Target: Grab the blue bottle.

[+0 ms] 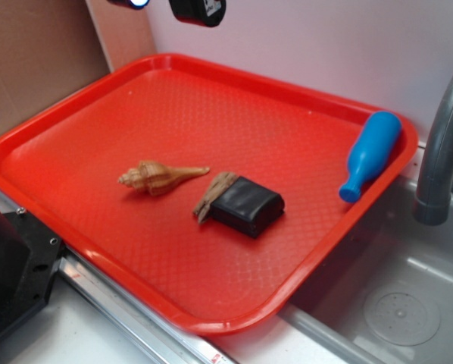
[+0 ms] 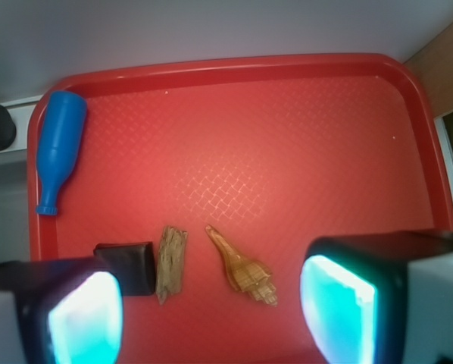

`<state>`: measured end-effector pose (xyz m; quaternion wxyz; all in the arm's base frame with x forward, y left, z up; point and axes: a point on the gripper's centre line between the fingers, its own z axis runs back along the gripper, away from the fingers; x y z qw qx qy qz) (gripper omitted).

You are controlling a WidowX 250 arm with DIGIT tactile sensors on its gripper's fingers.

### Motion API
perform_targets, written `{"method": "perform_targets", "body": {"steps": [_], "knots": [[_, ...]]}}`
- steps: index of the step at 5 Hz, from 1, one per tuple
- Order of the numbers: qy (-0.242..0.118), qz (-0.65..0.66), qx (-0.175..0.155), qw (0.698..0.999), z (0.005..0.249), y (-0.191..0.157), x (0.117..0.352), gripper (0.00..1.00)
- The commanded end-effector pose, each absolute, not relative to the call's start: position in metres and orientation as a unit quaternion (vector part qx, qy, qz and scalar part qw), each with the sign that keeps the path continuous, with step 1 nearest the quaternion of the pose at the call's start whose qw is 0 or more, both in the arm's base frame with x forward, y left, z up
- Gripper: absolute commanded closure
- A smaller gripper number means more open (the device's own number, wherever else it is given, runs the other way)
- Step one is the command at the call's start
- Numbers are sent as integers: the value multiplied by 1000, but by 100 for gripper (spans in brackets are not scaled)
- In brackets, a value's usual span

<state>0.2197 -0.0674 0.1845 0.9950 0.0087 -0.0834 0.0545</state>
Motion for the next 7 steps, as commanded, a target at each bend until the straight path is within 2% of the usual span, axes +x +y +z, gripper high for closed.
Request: {"method": "perform_targets", "body": {"steps": [1,2,3,4,5,6,7], "knots": [[-106,56,0,993,198,-67,227,0],[-106,56,0,993,198,-67,227,0],[-58,64,5,996,153,-105,264,0],[-84,95,-12,992,143,-124,271,0],[-91,105,-35,990,110,-138,292,0],[-73,94,-62,991,86,-147,310,0],[-71,84,-75,991,79,-156,323,0]]}}
